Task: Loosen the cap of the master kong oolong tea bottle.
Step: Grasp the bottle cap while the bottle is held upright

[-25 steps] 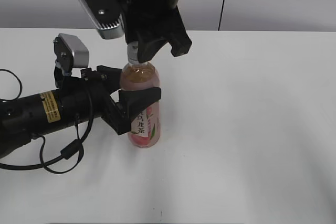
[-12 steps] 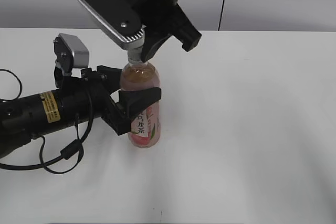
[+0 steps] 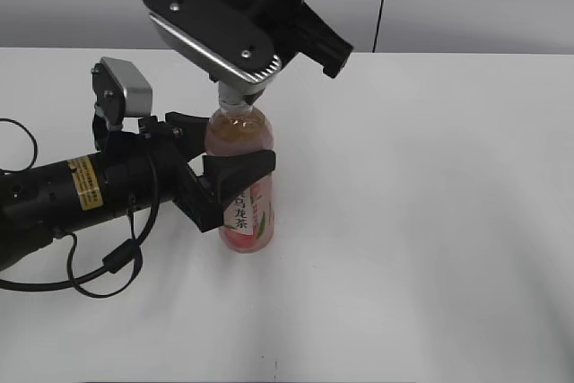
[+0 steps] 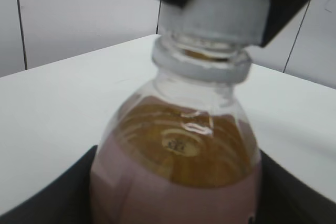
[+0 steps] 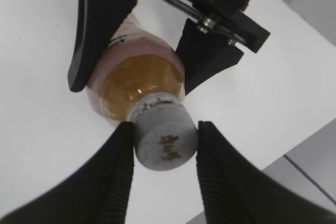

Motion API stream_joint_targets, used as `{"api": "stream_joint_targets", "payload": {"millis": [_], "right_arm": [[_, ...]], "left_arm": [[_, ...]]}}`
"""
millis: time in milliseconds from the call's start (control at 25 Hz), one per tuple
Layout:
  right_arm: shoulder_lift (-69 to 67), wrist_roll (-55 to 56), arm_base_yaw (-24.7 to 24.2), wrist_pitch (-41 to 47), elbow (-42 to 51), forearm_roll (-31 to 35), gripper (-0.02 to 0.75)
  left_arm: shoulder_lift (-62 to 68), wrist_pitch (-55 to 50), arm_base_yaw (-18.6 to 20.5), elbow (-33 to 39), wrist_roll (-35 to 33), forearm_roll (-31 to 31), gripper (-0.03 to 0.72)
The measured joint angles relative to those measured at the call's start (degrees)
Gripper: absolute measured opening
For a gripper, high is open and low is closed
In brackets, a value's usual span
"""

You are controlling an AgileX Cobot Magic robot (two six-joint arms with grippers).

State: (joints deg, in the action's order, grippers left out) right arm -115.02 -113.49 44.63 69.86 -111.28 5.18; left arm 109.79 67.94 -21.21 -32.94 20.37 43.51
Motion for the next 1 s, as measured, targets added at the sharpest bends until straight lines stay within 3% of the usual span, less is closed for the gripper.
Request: {"api": "stream_joint_targets", "payload": {"millis": [520, 1000], "right_arm": [[0.1, -12.0, -0.1, 0.0, 0.0, 0.5, 0.279], [0.3, -14.7, -0.1, 0.2, -5.0, 1.1, 0.271]], "left_arm": [[0.0, 0.1, 0.0, 0.0, 0.0, 0.1, 0.467], [0.0, -0.1, 0.0, 0.0, 0.3, -0.1, 0.467]]}}
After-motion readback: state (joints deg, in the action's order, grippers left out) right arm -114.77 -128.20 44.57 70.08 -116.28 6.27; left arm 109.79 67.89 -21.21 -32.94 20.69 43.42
